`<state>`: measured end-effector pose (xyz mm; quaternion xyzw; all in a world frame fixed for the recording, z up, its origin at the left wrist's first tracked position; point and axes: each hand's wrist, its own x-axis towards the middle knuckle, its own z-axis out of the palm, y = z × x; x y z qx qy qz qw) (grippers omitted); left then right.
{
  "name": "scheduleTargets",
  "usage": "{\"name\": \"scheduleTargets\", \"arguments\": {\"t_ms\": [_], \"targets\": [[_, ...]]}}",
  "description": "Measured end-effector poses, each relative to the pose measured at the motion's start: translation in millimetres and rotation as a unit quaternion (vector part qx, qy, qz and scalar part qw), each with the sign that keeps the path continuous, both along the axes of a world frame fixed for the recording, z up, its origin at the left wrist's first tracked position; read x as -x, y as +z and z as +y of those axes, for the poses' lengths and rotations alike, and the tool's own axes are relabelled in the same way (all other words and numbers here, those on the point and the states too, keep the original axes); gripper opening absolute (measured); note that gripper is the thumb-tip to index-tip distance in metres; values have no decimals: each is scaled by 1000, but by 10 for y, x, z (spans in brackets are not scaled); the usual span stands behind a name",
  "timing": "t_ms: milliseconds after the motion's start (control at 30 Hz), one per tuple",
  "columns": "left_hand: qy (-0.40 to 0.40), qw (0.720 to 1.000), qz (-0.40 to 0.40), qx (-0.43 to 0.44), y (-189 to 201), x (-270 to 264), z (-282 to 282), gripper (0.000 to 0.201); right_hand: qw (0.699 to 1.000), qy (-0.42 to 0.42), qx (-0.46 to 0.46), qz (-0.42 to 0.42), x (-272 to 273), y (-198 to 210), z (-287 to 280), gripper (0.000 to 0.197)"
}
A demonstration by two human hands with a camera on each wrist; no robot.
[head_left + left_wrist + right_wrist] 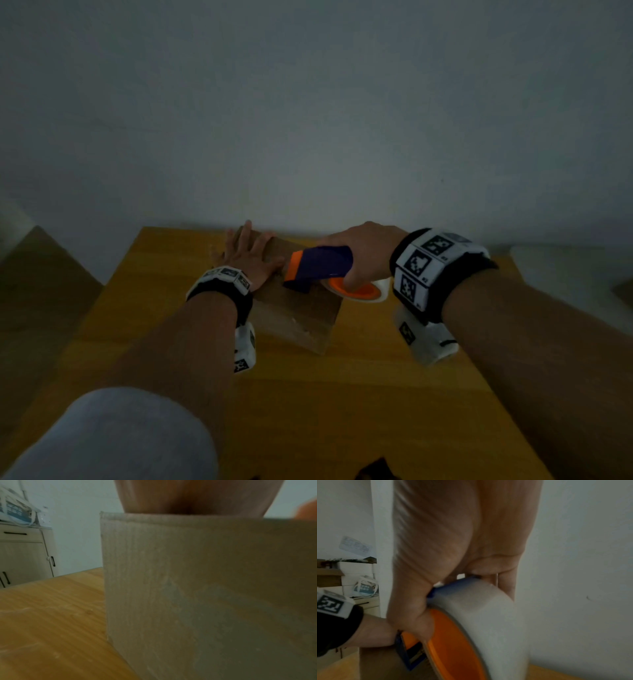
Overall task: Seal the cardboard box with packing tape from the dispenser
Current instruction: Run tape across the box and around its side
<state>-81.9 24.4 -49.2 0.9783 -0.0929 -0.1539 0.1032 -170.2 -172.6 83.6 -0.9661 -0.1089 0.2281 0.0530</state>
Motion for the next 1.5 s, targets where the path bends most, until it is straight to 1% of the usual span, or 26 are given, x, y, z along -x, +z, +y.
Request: {"name": "scheduleTargets", "arguments": {"t_ms": [167,267,367,500,567,633,733,800,867,1000,1100,1200,1333,1500], "targets": [[-5,1000,10,-6,8,-18,-1,68,999,-20,24,27,145,79,-245,64],[-4,1000,16,-11,26,-14,-8,70,999,-34,23,27,222,100,-340,65],[-3,999,32,-3,45,-10,-8,72,999,-26,23,21,240,88,-336,63],[-9,999,51,0,65,-11,-1,75,999,-12,50,17,249,-16,-305,59],[-9,998,61,0,86,2,3,80,998,-14,55,18,248,-42,-300,62],[-9,998,62,-12,96,26,0,90,998,-16,56,17,239,-42,-298,63],[-23,997,23,-64,55,102,-24,99,999,-16,47,16,226,-65,-297,56],[-40,995,-7,-91,22,174,-60,95,998,-23,46,19,225,-101,-288,50],[-60,993,-16,-97,7,226,-107,88,998,-28,52,26,224,-133,-280,48],[-77,994,-10,-79,-4,237,-98,71,998,-30,54,17,211,-156,-279,50],[-56,997,-3,-56,2,171,31,59,998,-33,53,13,201,-158,-289,51],[-29,998,11,-46,0,82,183,56,998,-46,46,3,188,-162,-296,50],[-25,998,5,-49,-6,-18,287,56,997,-61,37,-1,137,-180,-241,47],[-21,998,4,-53,19,-157,358,57,998,-66,24,1,22,-189,-126,51]]}}
